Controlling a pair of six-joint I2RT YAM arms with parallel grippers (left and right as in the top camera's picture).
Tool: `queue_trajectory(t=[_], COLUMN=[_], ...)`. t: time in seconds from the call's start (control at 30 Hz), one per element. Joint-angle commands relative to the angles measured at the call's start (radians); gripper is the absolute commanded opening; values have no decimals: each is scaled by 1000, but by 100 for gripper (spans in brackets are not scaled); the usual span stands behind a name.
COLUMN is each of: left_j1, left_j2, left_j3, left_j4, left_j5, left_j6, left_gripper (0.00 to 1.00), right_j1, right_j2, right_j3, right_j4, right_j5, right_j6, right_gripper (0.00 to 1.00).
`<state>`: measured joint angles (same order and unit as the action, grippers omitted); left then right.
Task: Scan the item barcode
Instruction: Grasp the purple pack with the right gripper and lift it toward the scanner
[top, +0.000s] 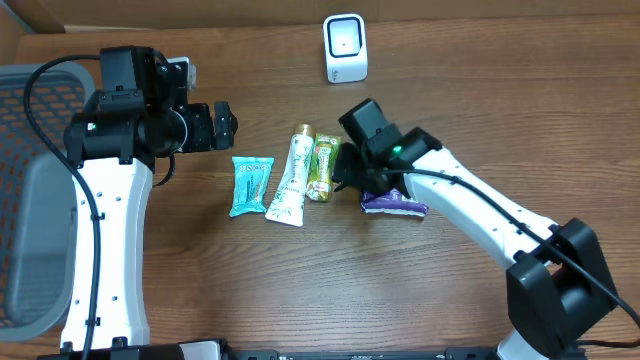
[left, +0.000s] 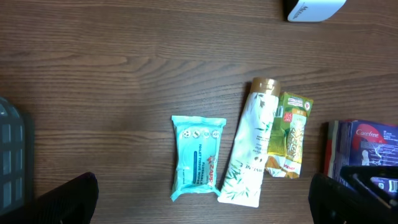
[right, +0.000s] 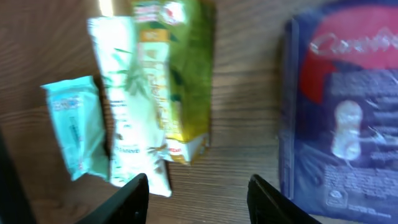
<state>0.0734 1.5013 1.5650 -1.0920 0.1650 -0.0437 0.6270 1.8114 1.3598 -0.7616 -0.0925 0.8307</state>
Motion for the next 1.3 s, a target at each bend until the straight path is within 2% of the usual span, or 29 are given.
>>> queue_trajectory(t=[0.0,0.6,0.73,0.87,1.0,1.13,1.27], left_j1=[-5,-5,-5,-5,-5,-5,-5], left_j2=[4,4,4,4,4,4,4], left_j3=[26,26,26,26,26,26,26], left_j4=[-1,-1,-1,-1,-1,-1,-1], left_j5=[8,8,8,8,8,8,8], left_j6=[25,25,25,25,25,25,25], left_gripper=[100,100,99,99,99,100,99], right_j1=[0,20,20,10,-48,-137,-225], right_j2=[14,47,69,69,68,68,68], right_j3=[-35,-112,-114,-113,-109,-109,-109], right_j4=[-2,103,97,23,-150,-307,-274], right_j5=[46,-1,-11,-6,8,154,264], right_j6=[69,64,87,82,41,26,-61], right_gripper=[52,51,46,47,47,47,47])
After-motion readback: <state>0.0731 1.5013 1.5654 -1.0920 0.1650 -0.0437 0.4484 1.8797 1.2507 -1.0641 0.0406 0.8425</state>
